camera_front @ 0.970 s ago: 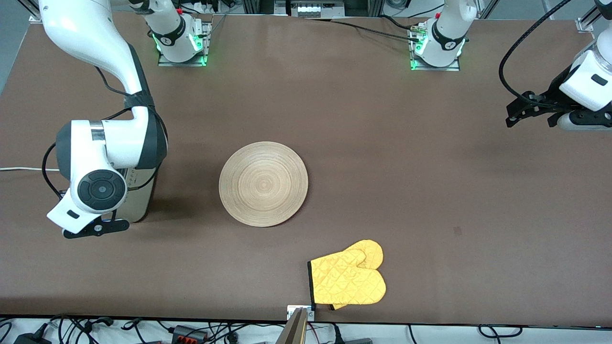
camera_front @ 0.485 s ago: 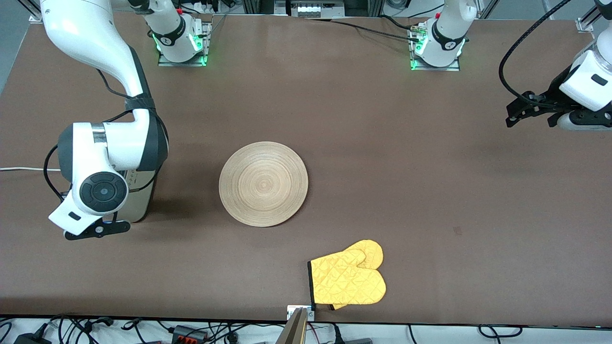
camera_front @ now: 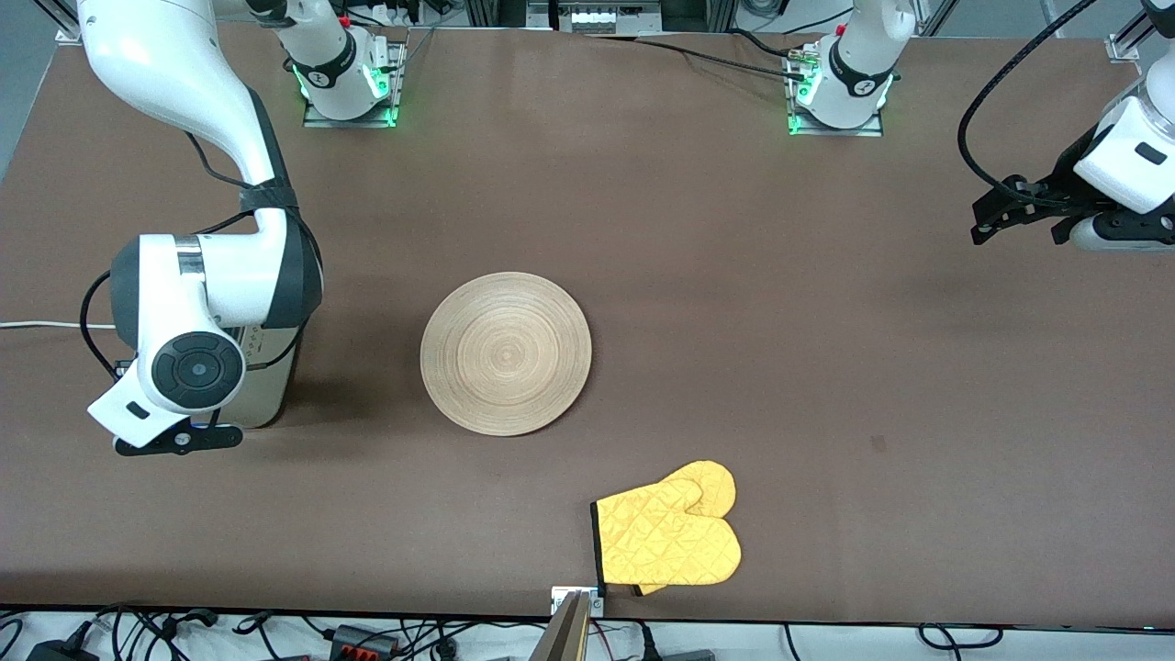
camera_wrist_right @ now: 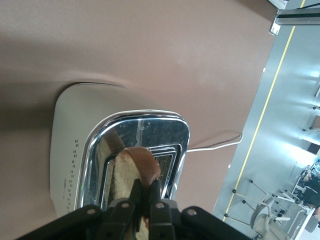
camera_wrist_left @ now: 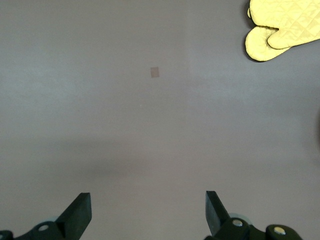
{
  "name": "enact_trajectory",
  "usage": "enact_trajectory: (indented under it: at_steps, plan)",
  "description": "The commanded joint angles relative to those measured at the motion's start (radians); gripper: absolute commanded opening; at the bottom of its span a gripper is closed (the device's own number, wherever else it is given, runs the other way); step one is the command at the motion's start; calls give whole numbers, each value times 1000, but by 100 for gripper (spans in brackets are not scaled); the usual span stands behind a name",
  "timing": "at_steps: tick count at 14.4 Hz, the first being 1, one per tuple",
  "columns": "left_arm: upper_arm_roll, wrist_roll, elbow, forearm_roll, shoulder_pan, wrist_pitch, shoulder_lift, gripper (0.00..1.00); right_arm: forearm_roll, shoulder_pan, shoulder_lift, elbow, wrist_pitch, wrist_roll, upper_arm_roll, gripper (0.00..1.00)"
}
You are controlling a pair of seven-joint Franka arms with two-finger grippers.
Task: Move plate and put bread in toaster
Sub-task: 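Lower the bread into the toaster slot with the right gripper, then open the right gripper and raise it off the bread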
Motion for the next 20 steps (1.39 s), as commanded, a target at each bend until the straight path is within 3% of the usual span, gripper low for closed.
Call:
enact_trajectory:
  at_steps: [1, 2, 5, 9, 12, 17, 20]
  plan:
    - [-3, 14, 34, 15, 3, -23, 13, 100, 18, -5, 21, 27, -13, 15, 3, 88]
    - [-3, 14, 34, 15, 3, -23, 13, 100, 20, -3, 20, 27, -16, 15, 5, 100]
    - [-3, 16, 34, 15, 3, -23, 13, 100, 96, -5, -17, 27, -43, 9, -3, 100]
    - [-3, 14, 34, 15, -2, -23, 13, 100, 115, 0, -83, 29, -105, 7, 8, 100]
    - [-3, 16, 34, 15, -2, -23, 13, 100, 217, -12, -149, 29, -108, -19, 0, 100]
    - [-3, 14, 34, 15, -3, -23, 13, 100, 256, -51, -168, 27, -106, -103, -3, 100]
    - [-3, 16, 34, 15, -3, -23, 13, 100, 432, -135, -194, 27, -106, -105, -3, 100]
